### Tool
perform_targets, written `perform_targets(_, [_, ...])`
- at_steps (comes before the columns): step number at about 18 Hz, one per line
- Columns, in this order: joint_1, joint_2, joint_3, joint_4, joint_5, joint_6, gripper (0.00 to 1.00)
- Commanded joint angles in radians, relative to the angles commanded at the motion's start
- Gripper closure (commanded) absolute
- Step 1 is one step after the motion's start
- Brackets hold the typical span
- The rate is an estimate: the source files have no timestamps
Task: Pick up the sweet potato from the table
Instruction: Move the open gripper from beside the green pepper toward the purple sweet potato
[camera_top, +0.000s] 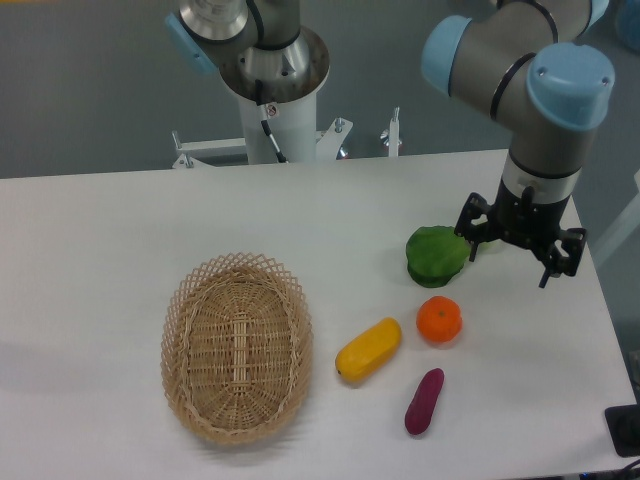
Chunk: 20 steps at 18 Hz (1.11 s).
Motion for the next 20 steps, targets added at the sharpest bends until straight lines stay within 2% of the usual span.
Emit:
perform_targets(3, [-0.023, -0.04, 0.0, 0.054, 0.0, -0.115, 0.0])
perform_targets(6, [-0.046, -0.084, -0.002, 0.092, 0.002, -0.169, 0.0])
perform_targets(11, [-0.083, -0.21, 0.002, 0.239, 0.002, -0.17, 0.0])
perform_targets(16, [-0.101, -0.279, 0.002, 0.276, 0.008, -0.167, 0.0])
perform_targets(20, [-0.114, -0.293, -0.008, 0.292, 0.012, -0.169, 0.0])
